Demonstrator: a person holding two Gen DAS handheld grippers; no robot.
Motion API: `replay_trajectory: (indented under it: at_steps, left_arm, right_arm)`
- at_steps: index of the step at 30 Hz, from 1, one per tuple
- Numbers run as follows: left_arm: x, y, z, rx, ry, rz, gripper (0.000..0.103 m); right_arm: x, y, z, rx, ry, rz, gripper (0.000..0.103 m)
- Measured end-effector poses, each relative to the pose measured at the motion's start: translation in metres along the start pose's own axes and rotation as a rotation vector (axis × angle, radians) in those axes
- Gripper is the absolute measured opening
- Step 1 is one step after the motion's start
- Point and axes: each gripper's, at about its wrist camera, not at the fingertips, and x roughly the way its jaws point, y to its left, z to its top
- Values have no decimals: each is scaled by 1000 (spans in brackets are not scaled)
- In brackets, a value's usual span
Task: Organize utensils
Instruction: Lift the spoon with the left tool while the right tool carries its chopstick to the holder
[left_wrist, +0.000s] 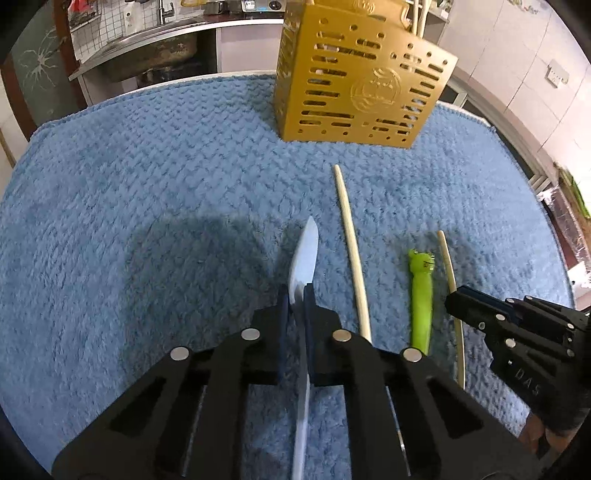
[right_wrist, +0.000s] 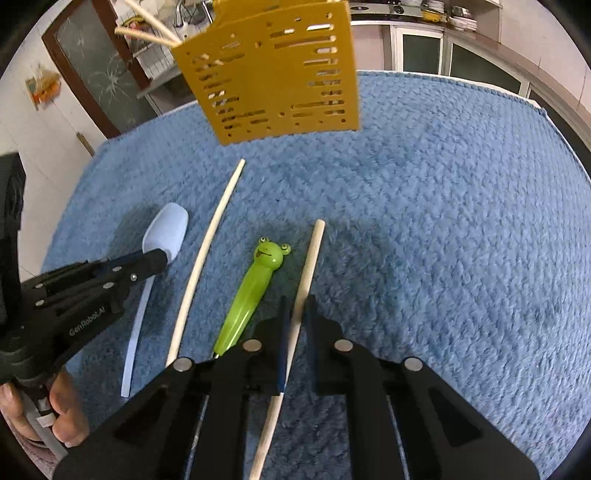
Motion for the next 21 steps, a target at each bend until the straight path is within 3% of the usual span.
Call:
replay_trajectory:
  at_steps: [11, 21]
  left_arm:
    - [-10, 4, -5, -7, -26, -17, 3]
    - [-53, 9, 2, -32, -194, -77, 3]
  right_arm:
    - [-20, -19, 3, -14, -53, -20, 7]
    - [-52, -29, 17, -1, -212, 26, 6]
